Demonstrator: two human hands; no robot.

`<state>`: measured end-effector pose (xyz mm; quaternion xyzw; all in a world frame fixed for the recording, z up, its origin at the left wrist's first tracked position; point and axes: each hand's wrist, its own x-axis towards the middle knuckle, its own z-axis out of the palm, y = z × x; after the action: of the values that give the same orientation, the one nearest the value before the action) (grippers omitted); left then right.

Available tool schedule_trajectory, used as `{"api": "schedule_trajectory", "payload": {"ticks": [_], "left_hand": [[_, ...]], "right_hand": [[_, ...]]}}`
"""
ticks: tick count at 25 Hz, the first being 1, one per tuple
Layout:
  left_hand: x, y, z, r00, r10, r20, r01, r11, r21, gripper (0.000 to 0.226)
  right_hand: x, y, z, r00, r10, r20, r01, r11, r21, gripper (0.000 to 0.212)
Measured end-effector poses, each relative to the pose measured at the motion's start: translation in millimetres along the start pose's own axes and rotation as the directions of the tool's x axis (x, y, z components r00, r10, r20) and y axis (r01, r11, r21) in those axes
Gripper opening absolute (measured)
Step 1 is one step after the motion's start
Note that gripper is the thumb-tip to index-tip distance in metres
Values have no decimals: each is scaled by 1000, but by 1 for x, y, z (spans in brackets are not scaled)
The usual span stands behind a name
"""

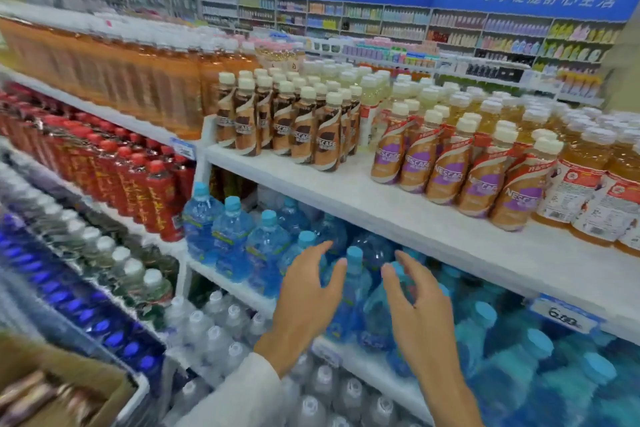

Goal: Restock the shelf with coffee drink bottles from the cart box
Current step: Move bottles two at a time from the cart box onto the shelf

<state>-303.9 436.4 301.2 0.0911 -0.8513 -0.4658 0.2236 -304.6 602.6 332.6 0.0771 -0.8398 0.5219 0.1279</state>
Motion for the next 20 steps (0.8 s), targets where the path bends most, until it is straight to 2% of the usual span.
{"api": "schedule_trajectory", "payload": {"ticks": [4, 5, 7, 8, 9, 11, 13, 17, 20], "left_hand": [[-58, -96, -96, 974, -221, -55, 224, 973, 49, 48], [-77, -119, -120, 959, -275, -70, 278, 960, 34, 44], [-120, -159, -165, 922, -366, -123, 370, 929, 5, 17], [-140, -176, -186, 903, -395, -167, 402, 916, 12, 10], [-163, -195, -209, 877, -430, -214, 443, 896, 16, 17], [-201, -222, -241, 805, -527, -272, 548, 837, 1, 25], [-234, -251, -265, 701, -623, -347, 651, 758, -47, 36], [-283, -285, -302, 542, -728, -420, 750, 644, -147, 20], [-295, -308, -315, 461, -778, -426, 787, 580, -208, 10]], "right_hand": [[-54, -13, 103, 970, 25, 240, -19, 999, -27, 44], [-70, -13, 129, 948, 40, 315, -32, 999, -29, 44], [-104, -12, 178, 886, 89, 454, -79, 996, -41, 44], [-120, -13, 201, 850, 115, 513, -108, 993, -43, 44], [-139, -16, 227, 806, 141, 575, -134, 989, -55, 42], [-171, -20, 269, 731, 164, 662, -145, 986, -83, 35], [-199, -25, 307, 682, 166, 712, -146, 985, -90, 30], [-241, -38, 364, 558, 180, 810, -122, 983, -135, 23], [-254, -39, 399, 463, 208, 861, -110, 978, -177, 30]]}}
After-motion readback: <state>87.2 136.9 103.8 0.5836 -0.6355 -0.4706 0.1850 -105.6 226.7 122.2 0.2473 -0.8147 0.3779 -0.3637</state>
